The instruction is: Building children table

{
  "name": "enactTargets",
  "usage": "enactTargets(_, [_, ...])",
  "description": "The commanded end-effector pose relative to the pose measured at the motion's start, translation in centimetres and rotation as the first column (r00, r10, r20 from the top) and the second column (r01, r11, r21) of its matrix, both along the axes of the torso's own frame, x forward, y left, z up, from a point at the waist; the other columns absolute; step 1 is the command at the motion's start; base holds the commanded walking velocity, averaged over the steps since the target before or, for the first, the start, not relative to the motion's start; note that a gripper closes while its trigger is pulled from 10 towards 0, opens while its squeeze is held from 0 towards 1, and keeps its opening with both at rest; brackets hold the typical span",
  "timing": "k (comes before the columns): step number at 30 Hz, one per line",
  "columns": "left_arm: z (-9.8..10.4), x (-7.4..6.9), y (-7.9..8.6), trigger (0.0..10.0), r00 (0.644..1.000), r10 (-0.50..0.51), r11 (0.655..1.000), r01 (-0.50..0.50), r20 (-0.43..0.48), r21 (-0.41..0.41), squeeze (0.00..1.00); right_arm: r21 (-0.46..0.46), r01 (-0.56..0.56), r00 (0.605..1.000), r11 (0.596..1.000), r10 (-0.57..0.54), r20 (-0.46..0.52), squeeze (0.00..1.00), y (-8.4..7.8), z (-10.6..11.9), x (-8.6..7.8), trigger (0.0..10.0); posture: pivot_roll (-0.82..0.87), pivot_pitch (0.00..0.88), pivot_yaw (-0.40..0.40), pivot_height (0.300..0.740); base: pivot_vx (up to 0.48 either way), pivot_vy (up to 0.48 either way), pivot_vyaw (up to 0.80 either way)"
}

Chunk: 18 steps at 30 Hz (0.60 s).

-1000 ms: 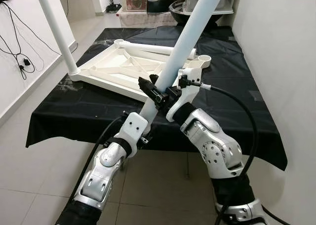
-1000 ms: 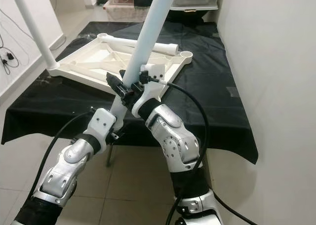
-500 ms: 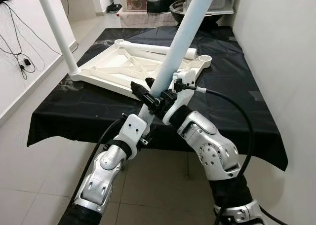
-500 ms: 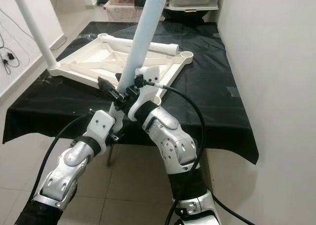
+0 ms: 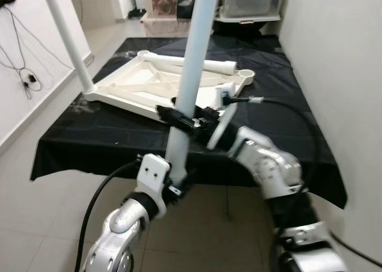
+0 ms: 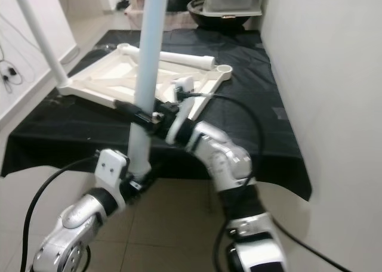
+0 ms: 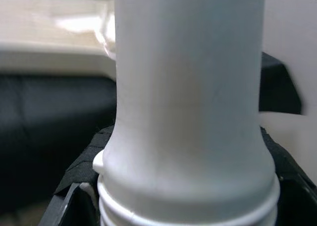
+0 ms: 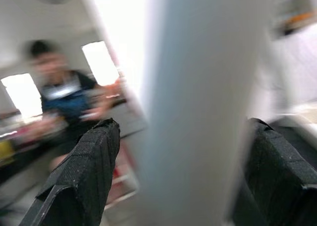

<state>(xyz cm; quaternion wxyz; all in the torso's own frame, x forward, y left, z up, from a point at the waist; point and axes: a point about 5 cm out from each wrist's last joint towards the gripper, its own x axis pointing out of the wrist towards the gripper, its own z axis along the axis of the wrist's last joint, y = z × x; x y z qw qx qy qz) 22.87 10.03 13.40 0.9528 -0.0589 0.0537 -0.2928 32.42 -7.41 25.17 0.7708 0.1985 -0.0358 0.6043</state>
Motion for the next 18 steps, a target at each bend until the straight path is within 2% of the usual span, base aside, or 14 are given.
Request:
enactTargets(1, [0.5, -0.5, 0.2, 10.0, 1.000, -0.019, 1.000, 0.019, 0.004, -0.015, 0.00, 0.030, -0.104, 0.995, 0.994, 0.104, -0.009, 0.00, 0.3, 0.3, -0.5, 10.0, 0.02, 0.067, 0.047, 0.740, 0.000, 0.000, 0.00])
enactTargets(3, [0.3, -1.5, 0.5, 10.0, 0.999, -0.029, 0.999, 0.028, -0.037, -0.045, 0.00, 0.054, -0.201, 0.979, 0.978, 0.202, -0.019, 0.00, 0.0, 0.4, -1.0, 10.0, 0.02, 0.070, 0.047, 0.740, 0.000, 0.000, 0.00])
enactTargets(5, [0.2, -1.8, 0.6, 10.0, 0.998, -0.032, 0.998, 0.029, -0.052, -0.058, 0.00, 0.061, -0.228, 0.973, 0.972, 0.229, -0.022, 0.00, -0.1, 0.5, -1.1, 10.0, 0.02, 0.070, 0.047, 0.740, 0.000, 0.000, 0.00])
enactTargets(6, [0.3, -2.4, 0.5, 10.0, 0.996, -0.045, 0.995, 0.038, -0.077, -0.090, 0.00, 0.047, -0.293, 0.956, 0.955, 0.294, -0.019, 0.00, -0.1, 0.3, -1.5, 10.0, 0.02, 0.075, 0.047, 0.740, 0.000, 0.000, 0.00])
enactTargets(8, [0.3, -2.4, 0.5, 10.0, 0.996, -0.045, 0.995, 0.038, -0.077, -0.090, 0.00, 0.047, -0.293, 0.956, 0.955, 0.294, -0.019, 0.00, -0.1, 0.3, -1.5, 10.0, 0.02, 0.075, 0.047, 0.740, 0.000, 0.000, 0.00])
enactTargets(11, [0.6, -3.6, 0.2, 10.0, 0.991, -0.074, 0.988, 0.058, -0.111, -0.141, 0.00, -0.024, -0.394, 0.919, 0.919, 0.394, -0.031, 0.00, 0.1, -0.8, -2.2, 10.0, 0.02, 0.082, 0.046, 0.740, 0.000, 0.000, 0.00])
enactTargets(18, [0.6, -4.7, -0.2, 10.0, 0.979, -0.115, 0.974, 0.077, -0.169, -0.212, 0.00, -0.034, -0.446, 0.895, 0.894, 0.444, -0.048, 0.00, 0.5, -1.2, -2.4, 10.0, 0.02, 0.084, 0.046, 0.740, 0.000, 0.000, 0.00])
